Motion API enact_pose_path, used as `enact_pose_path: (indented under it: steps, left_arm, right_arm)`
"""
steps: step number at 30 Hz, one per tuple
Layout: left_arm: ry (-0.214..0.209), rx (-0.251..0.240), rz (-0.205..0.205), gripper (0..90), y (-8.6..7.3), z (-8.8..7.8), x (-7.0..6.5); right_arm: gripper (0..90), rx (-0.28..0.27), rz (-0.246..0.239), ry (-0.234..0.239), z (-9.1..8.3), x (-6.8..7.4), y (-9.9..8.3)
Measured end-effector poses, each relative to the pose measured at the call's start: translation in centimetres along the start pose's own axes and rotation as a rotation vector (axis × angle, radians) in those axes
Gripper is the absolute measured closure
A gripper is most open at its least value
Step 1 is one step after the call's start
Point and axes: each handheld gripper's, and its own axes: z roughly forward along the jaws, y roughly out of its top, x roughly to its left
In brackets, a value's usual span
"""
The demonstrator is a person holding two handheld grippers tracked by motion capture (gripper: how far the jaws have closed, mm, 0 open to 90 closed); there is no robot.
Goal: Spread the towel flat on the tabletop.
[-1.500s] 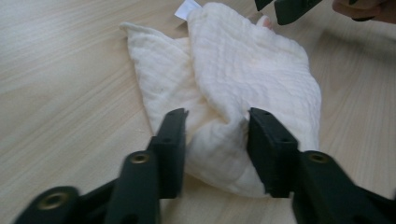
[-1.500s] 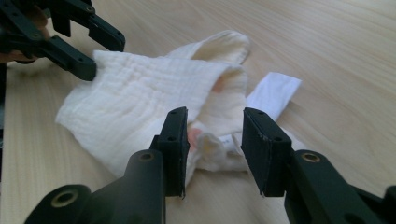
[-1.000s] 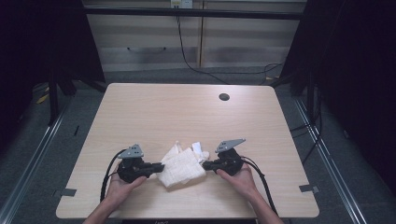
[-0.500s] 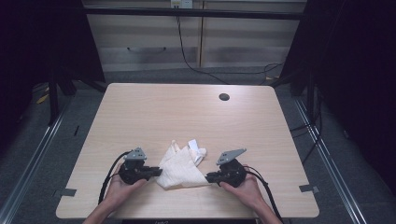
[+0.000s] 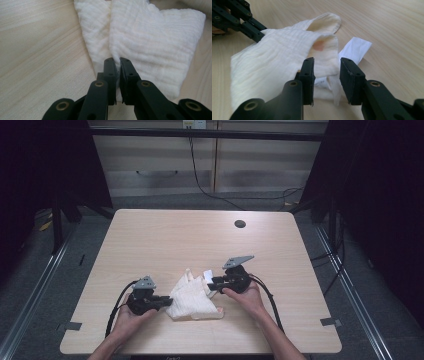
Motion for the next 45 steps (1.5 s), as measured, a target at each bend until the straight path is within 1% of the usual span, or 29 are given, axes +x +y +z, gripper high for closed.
enact_pose_path:
  steps: [2,5,7,8,9,10,12,13,14,16,17,18,20,21,23,24,27,30,31,32,33,35,37,39,41,43,44,45]
  left_arm:
    - [0.001,-0.004,-0.002,84.3,0.0,0.0,0.1]
    - [0.005,-0.004,0.0,84.3,0.0,0.0,0.2]
    - [0.008,-0.005,0.001,84.3,0.0,0.0,0.3]
    - [0.008,-0.007,-0.001,84.1,0.0,0.0,0.3]
    - [0.012,-0.008,-0.001,83.8,0.0,0.0,0.4]
    - [0.011,-0.009,-0.006,83.6,0.0,0.0,0.4]
    - [0.014,-0.01,-0.004,83.4,0.0,0.0,0.4]
    - [0.016,-0.011,-0.004,83.2,0.0,0.0,0.5]
    - [0.014,-0.012,-0.004,83.1,0.0,0.0,0.5]
    - [0.014,-0.011,-0.003,82.7,0.0,-0.1,0.5]
    - [0.015,-0.012,-0.003,82.7,0.0,-0.1,0.6]
    - [0.015,-0.014,-0.007,82.7,0.0,-0.1,0.7]
    - [0.02,-0.017,-0.01,82.7,0.0,-0.2,0.9]
    - [0.027,-0.02,-0.013,81.5,0.0,-0.3,1.0]
    - [0.029,-0.022,-0.013,81.1,0.0,-0.4,1.0]
    - [0.032,-0.031,-0.013,79.6,0.0,-0.5,1.0]
    - [0.029,-0.051,-0.01,77.1,0.1,-0.7,0.9]
    - [0.025,-0.06,-0.017,75.7,0.2,-0.9,0.8]
    - [0.015,-0.078,-0.018,74.2,0.3,-1.1,0.7]
    - [0.014,-0.092,-0.023,73.5,0.4,-1.3,0.7]
    - [0.014,-0.104,-0.021,71.3,0.5,-1.5,0.7]
    - [0.01,-0.13,-0.031,68.0,0.6,-1.9,0.6]
    - [0.01,-0.156,-0.023,66.3,0.7,-2.3,0.8]
    - [0.014,-0.172,-0.028,64.8,0.7,-2.7,0.9]
    - [0.018,-0.178,-0.028,63.5,0.7,-2.9,1.0]
    - [0.019,-0.19,-0.036,63.2,0.7,-3.1,1.1]
    - [0.027,-0.194,-0.036,62.6,0.8,-3.2,1.1]
    - [0.023,-0.198,-0.038,62.5,0.8,-3.3,1.2]
  right_arm:
    - [61.5,0.01,0.001,-0.001,0.7,-0.4,-0.1]
    - [59.8,0.027,0.013,0.007,1.4,-0.8,-0.4]
    - [59.3,0.019,0.021,0.023,1.6,-0.9,-0.6]
    - [60.5,0.013,0.024,0.024,1.7,-0.9,-0.7]
    - [63.7,0.015,0.023,0.021,1.7,-0.9,-0.6]
    - [68.3,0.02,0.005,0.023,1.7,-0.7,-0.6]
    - [74.3,0.029,-0.011,0.019,1.7,-0.4,-0.7]
    - [80.6,0.032,-0.016,0.013,1.7,-0.3,-0.6]
    - [83.4,0.031,-0.021,0.008,1.7,-0.2,-0.6]
    - [85.5,0.029,-0.03,0.003,1.6,-0.1,-0.4]
    - [86.0,0.028,-0.033,0.002,1.4,0.0,-0.4]
    - [86.3,0.017,-0.028,0.009,1.2,0.0,-0.3]
    - [86.6,0.0,-0.025,0.008,0.7,0.0,-0.1]
    - [86.7,-0.011,-0.027,0.008,0.3,0.1,0.1]
    - [86.8,-0.036,-0.024,0.009,-0.5,0.2,0.5]
    - [86.9,-0.05,-0.022,0.013,-0.7,0.2,0.6]
    - [87.0,-0.085,-0.031,0.012,-1.8,0.6,1.3]
    - [87.0,-0.122,-0.039,0.023,-2.6,1.1,2.2]
    - [87.0,-0.12,-0.048,0.022,-2.8,1.2,2.5]
    - [87.0,-0.12,-0.054,0.02,-2.8,1.3,2.7]
    - [87.0,-0.123,-0.059,0.019,-3.0,1.4,3.1]
    - [87.0,-0.133,-0.065,0.015,-3.4,1.5,3.7]
    - [87.0,-0.145,-0.072,0.009,-4.0,1.6,4.4]
    - [87.1,-0.159,-0.077,0.006,-4.5,1.6,5.0]
    - [87.0,-0.17,-0.089,-0.006,-5.3,1.7,5.8]
    - [87.1,-0.184,-0.091,-0.01,-5.8,1.7,6.2]
    - [87.1,-0.187,-0.092,-0.015,-6.2,1.7,6.4]
    - [87.1,-0.193,-0.095,-0.018,-6.4,1.7,6.6]
